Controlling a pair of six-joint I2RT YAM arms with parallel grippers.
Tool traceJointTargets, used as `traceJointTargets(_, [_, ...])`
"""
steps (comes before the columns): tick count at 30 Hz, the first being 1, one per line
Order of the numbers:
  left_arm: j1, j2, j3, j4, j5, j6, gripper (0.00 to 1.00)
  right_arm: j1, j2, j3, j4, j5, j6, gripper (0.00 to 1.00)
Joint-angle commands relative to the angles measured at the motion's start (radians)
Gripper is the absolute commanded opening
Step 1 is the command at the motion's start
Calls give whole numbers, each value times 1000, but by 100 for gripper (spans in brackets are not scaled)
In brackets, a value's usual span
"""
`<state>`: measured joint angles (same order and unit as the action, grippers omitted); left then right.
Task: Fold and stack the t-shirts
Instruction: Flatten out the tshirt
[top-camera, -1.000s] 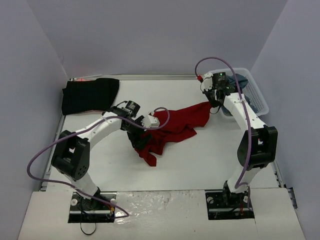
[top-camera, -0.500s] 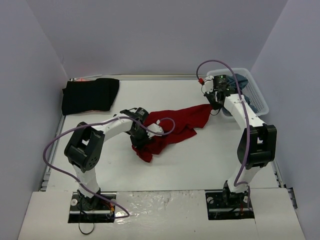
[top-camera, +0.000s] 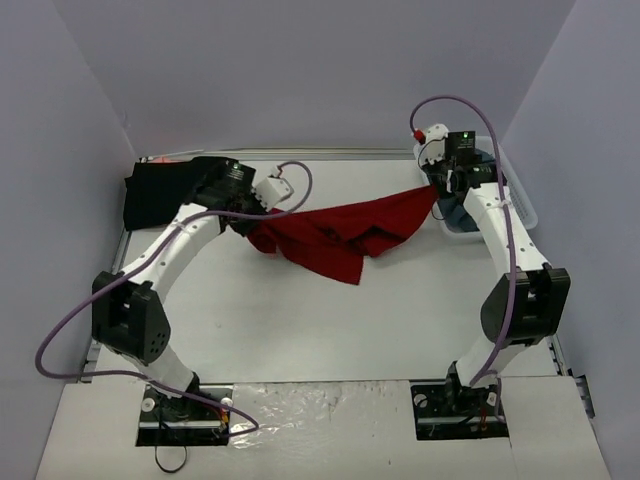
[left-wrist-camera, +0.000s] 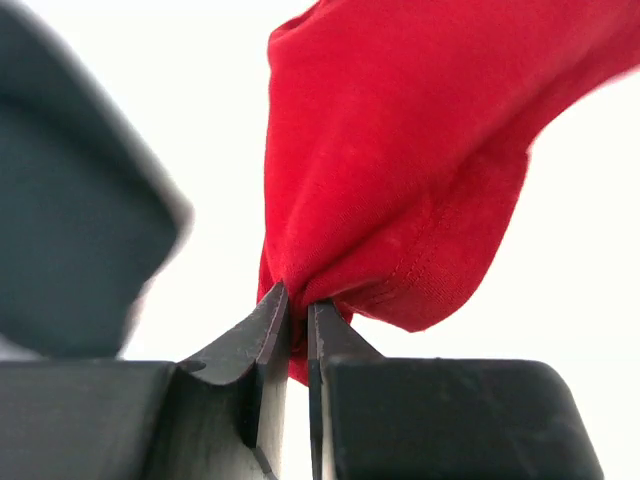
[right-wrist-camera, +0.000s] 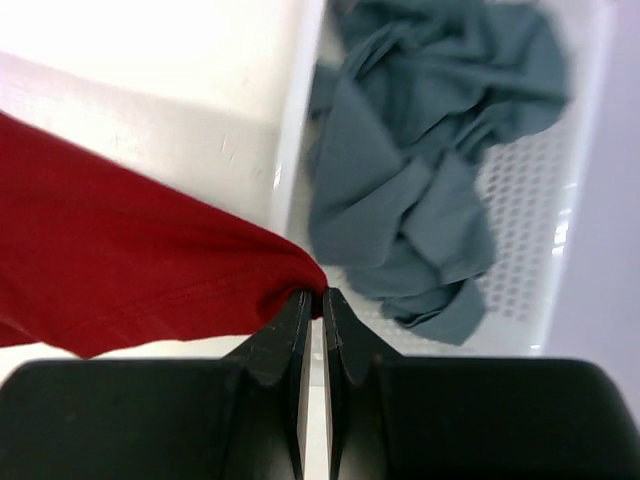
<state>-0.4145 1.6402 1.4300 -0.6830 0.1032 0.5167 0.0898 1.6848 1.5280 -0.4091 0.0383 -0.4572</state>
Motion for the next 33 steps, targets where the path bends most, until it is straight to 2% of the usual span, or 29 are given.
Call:
traceJointTargets(1, [49,-114,60,22,-137,-37,2,-10,-97,99,10,22,8,0])
traceJointTargets(5, [51,-177,76,33,-189,-29,2,-12,-138,173,12,12,26,0])
traceJointTargets(11, [51,-255,87,33,-235,-18,2,-21,-194,184,12,15,23,0])
traceJointTargets(19, [51,-270,124,60,-342,-24,2,-44,-217,196,18,37,14,0])
traceJointTargets(26, [51,-327,133,174,-450,-46,2,-62,-234,241,36,40,12,0])
traceJointTargets(31, [51,-342,178,131,-421,-38,3,-74,-250,255,38,48,8,0])
traceJointTargets(33, [51,-349,204,88,-357,-24,3,-79,-264,244,42,45,6,0])
